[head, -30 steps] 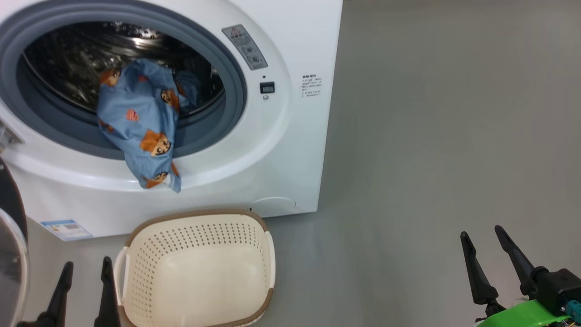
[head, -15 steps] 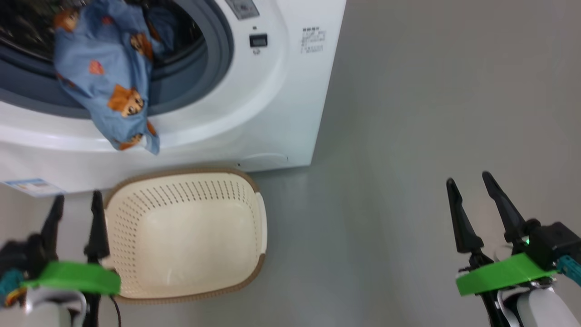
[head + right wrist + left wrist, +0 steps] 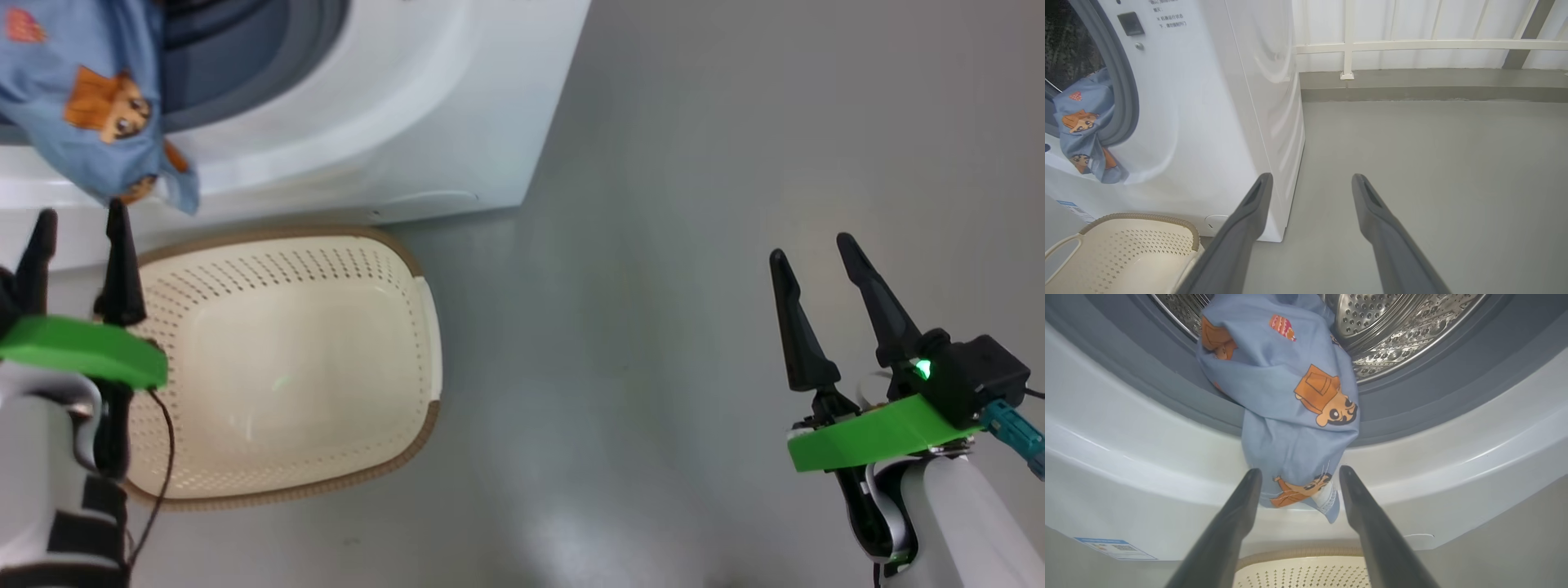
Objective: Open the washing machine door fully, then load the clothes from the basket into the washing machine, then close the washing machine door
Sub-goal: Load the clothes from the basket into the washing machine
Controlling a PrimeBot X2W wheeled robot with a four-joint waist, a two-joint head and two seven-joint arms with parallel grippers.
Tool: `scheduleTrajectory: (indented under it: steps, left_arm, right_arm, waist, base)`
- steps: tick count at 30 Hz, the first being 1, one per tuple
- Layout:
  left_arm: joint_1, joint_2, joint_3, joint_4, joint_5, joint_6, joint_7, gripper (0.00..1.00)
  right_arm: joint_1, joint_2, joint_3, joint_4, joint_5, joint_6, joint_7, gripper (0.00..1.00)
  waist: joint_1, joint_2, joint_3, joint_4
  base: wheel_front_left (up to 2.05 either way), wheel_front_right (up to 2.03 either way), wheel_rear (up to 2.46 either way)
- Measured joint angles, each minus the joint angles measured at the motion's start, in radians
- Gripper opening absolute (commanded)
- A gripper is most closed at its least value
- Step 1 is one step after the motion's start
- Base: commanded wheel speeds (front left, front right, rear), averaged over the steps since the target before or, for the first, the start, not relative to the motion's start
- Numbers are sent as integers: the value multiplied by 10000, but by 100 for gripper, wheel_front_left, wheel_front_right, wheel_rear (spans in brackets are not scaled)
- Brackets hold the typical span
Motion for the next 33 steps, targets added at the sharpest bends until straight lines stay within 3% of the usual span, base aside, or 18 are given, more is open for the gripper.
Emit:
scheduleTrajectory:
  steps: [17,18,19,20,26,33]
  left_arm:
    - [-2182,1009,-662,1896,-951,-2,0,100]
    - [-2256,1064,-644,1908,-953,-2,0,83]
    - [-2278,1101,-639,1931,-955,-23,2,35]
    - [-2277,1101,-633,1933,-972,-44,0,0]
    - [-2233,988,-713,1714,-1035,-73,52,0]
    - [-1784,871,-196,201,-1003,-73,42,0]
  right_arm:
    - [-395,58,144,-92,-46,0,0,100]
    - [-397,61,146,-102,-63,0,0,100]
    - [-398,65,146,-111,-63,0,0,100]
    - [-399,77,144,-117,-65,0,0,100]
    - [-405,138,105,-127,-69,0,0,100]
    - [-429,234,56,-127,-69,0,0,100]
  waist:
    - [0,0,1133,-734]
    - [0,0,1159,-758]
    - [0,0,1184,-775]
    - [0,0,1205,-789]
    - [0,0,1212,-690]
    - [0,0,1130,-500]
  base:
    - [0,0,0]
    - [0,0,0]
    - [0,0,0]
    - [0,0,0]
    - [0,0,0]
    - [0,0,0]
